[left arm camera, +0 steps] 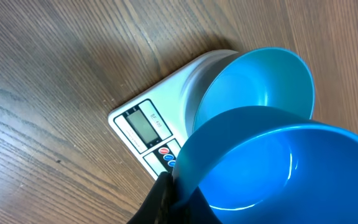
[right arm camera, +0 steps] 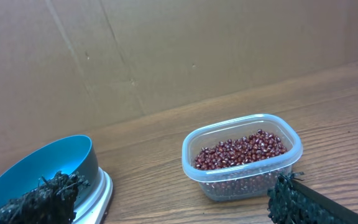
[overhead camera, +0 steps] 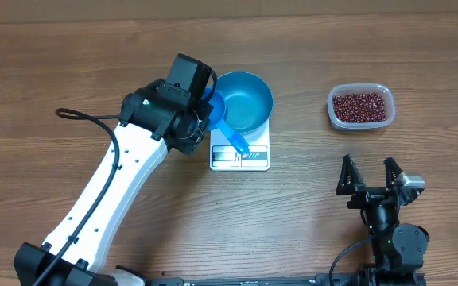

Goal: Scoop item into bowl and weigh 150g on scale
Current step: 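Lift the blue scoop with the left gripper and carry it over the bowl, then reach the right gripper toward the scoop held above the bowl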

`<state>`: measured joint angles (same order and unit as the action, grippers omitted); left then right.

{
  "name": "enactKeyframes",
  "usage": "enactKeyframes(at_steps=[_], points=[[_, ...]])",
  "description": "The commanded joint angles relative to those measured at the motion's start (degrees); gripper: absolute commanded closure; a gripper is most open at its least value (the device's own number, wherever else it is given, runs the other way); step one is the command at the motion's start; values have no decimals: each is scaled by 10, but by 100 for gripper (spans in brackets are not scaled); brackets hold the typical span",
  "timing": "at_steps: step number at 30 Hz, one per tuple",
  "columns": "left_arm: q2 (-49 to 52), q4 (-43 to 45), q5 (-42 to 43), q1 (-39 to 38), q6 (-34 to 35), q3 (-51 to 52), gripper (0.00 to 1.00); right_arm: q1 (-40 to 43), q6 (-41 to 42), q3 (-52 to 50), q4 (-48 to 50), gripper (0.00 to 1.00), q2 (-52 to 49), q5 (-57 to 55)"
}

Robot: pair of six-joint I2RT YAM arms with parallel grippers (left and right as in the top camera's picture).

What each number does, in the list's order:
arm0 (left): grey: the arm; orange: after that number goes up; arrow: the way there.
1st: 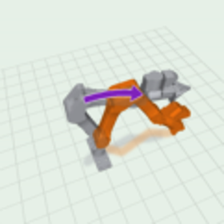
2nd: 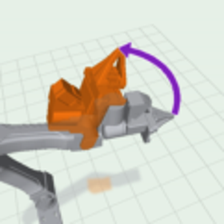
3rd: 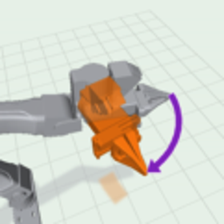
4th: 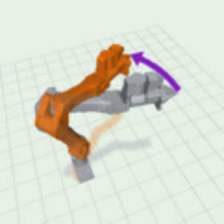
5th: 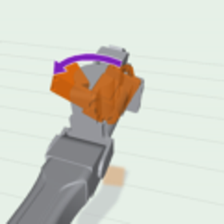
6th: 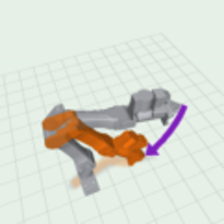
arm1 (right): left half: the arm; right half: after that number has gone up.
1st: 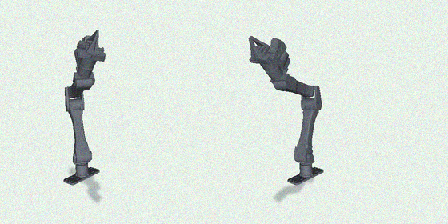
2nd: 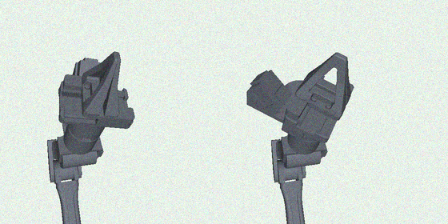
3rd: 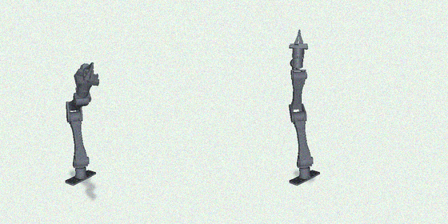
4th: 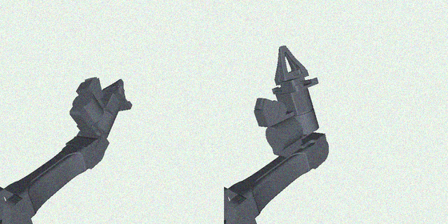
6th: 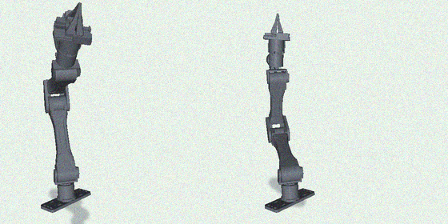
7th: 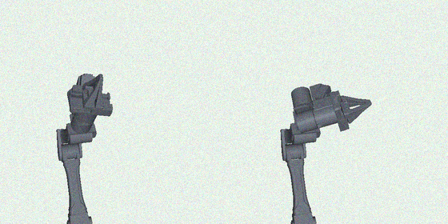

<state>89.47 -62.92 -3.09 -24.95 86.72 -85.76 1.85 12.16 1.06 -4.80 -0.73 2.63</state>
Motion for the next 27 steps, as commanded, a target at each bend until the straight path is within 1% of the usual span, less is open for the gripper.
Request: enactKeyframes(at_steps=[1,4,7,11,15,18,21,24,27], points=[[-7,0,-13,-2,11,-10,96,1,-2,-6,2,0,6,1],[-7,-11,-14,-2,11,-10,96,1,-2,-6,2,0,6,0],[-7,-14,-13,-2,12,-10,96,1,5,-6,34,0,6,6],[-7,-13,-11,-2,27,-10,96,1,14,-3,82,0,6,87],[-7,-11,-12,-2,40,-10,96,1,47,28,62,0,6,96],[-7,-11,-12,-2,47,-10,96,1,47,68,29,0,4,95],[-7,-11,-14,-2,63,-10,96,1,52,118,-24,0,-13,95],[-7,-11,-14,-2,85,-10,96,1,64,174,-92,0,-51,95],[-7,-11,-14,-2,105,-10,96,1,87,241,-177,0,-115,95]])
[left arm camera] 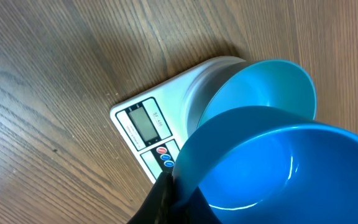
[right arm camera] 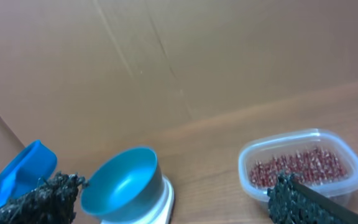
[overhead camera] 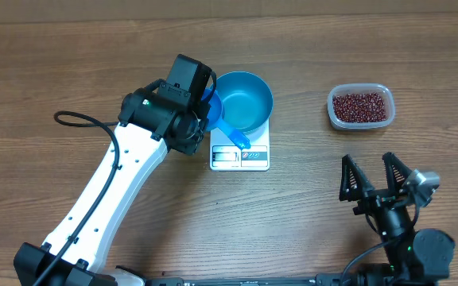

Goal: Scoop item into bowl and weigh 150g on scale
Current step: 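Reach the right gripper toward the scoop held above the bowl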

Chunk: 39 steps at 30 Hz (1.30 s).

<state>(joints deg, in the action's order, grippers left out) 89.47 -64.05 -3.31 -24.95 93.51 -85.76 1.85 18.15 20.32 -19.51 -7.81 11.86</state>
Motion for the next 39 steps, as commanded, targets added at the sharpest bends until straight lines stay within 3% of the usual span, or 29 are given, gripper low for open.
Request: enactKeyframes(at_steps=[1,10,15,18,21,23,31,36,39], points=[[-7,0,-12,-2,43,-10,96,1,36,69,-54,0,-66,3],[-7,-3,-11,-2,89,-10,96,1,49,224,-126,0,-297,173],[-7,-4,-1,-2,122,-10,96,1,63,234,-16,0,-398,342],[-7,-4,17,-2,149,-10,96,1,155,234,82,0,-449,400],[-7,-1,19,-2,168,-10,96,1,344,234,170,0,-498,410],[-7,-1,19,-2,174,-10,96,1,415,234,200,0,-526,410],[-7,0,18,-2,209,-10,96,-9,431,234,257,0,-600,441],[-7,5,19,-2,238,-10,96,-55,431,234,264,12,-607,417],[-7,7,19,-2,238,-10,96,-100,432,234,277,12,-607,386]])
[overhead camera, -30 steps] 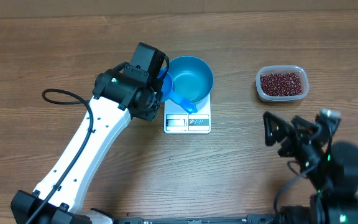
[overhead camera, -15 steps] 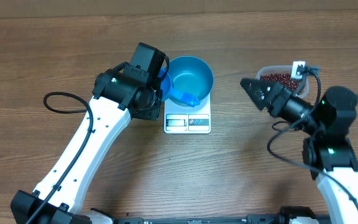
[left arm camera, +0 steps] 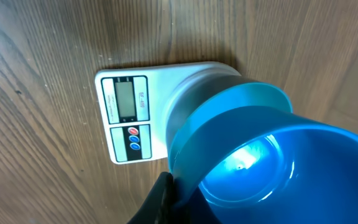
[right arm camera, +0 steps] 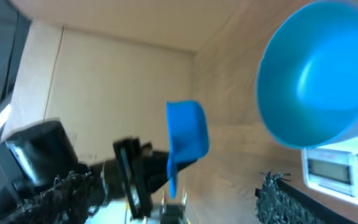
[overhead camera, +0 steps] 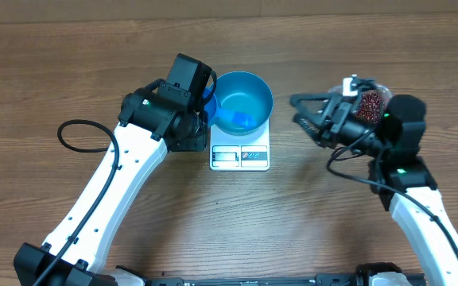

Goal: Scoop item into bowl and weigh 150g on scale
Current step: 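Reach the right gripper toward the scoop held above the bowl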

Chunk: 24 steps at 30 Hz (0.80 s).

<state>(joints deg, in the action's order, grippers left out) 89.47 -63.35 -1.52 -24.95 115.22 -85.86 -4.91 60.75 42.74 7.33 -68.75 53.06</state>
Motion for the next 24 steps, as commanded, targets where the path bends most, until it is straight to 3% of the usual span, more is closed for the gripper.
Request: enactKeyframes(at_steps=[1,2,24], points=[[-7,0,1,-2,21,-9,96,-48,6,10,13,8,3,-37],[-7,0,1,-2,21,-9,95,-64,5,10,16,0,3,-51],[-7,6,61,-5,18,-9,96,-160,-43,9,16,0,2,-185]])
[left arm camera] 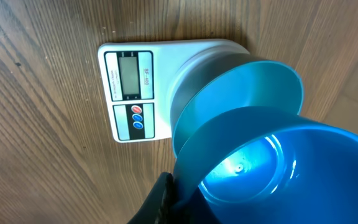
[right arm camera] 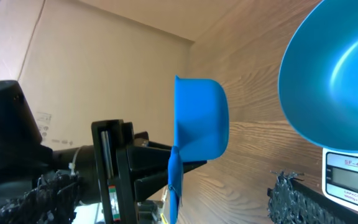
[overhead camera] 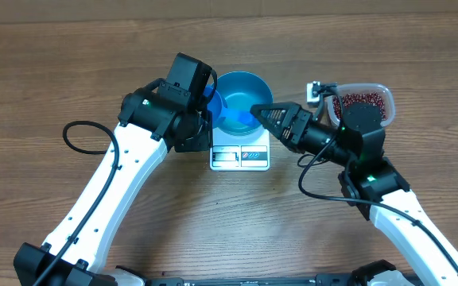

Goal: Scoop item into bowl and weigh 150g on scale
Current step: 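Reach the right gripper toward the scoop held above the bowl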

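A blue bowl (overhead camera: 245,99) stands on a white scale (overhead camera: 239,156). It looks empty in the left wrist view (left arm camera: 244,93). My left gripper (left arm camera: 174,186) is shut on the handle of a blue scoop (left arm camera: 278,168), held over the bowl's left rim. My right gripper (overhead camera: 262,119) is open and points left over the bowl's right side, facing the scoop (right arm camera: 199,118). The scoop's handle (right arm camera: 174,186) shows ahead between its fingers, untouched. A clear tub of red beans (overhead camera: 362,102) sits at the back right.
The scale's display (left arm camera: 129,73) and buttons face the table's front edge. A black cable (overhead camera: 78,135) loops on the table left of the left arm. The right arm's forearm (overhead camera: 396,214) crosses the table's right front.
My right gripper has moved left, from beside the bean tub to over the bowl's right side, closer to the scoop. The left gripper holds the scoop in nearly the same place.
At first my right gripper stood open at the table's front right, facing the bean tub, while the left held the scoop by the bowl. The right arm then lifted a little. Later it was beside the tub pointing left, and now it faces the scoop.
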`<state>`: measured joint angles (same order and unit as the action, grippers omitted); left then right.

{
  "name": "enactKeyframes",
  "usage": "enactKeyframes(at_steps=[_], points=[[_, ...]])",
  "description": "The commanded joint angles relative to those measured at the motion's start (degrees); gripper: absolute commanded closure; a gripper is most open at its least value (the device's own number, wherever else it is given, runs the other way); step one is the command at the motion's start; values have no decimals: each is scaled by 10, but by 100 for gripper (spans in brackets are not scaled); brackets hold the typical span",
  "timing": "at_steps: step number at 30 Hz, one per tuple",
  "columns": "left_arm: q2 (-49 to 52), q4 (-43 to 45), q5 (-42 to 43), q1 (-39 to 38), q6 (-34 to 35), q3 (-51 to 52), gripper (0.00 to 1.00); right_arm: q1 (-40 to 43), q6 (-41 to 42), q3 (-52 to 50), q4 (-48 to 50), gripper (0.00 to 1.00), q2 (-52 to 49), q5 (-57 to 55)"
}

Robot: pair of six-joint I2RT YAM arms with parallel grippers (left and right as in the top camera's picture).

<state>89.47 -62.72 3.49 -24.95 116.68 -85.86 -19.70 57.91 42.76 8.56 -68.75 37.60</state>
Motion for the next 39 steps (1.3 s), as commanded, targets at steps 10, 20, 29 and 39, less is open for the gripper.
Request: enactKeyframes(at_steps=[10,20,29,39], points=[[-7,3,6,-30,9,-9,95,-28,-38,9,4,3,2,-42],[-6,14,13,-39,26,-9,96,-28,-44,9,4,20,2,-44],[-5,34,11,-55,27,-9,96,-28,-44,9,4,26,2,-43],[14,35,29,-56,27,-9,96,-28,-44,9,4,55,2,-41]])
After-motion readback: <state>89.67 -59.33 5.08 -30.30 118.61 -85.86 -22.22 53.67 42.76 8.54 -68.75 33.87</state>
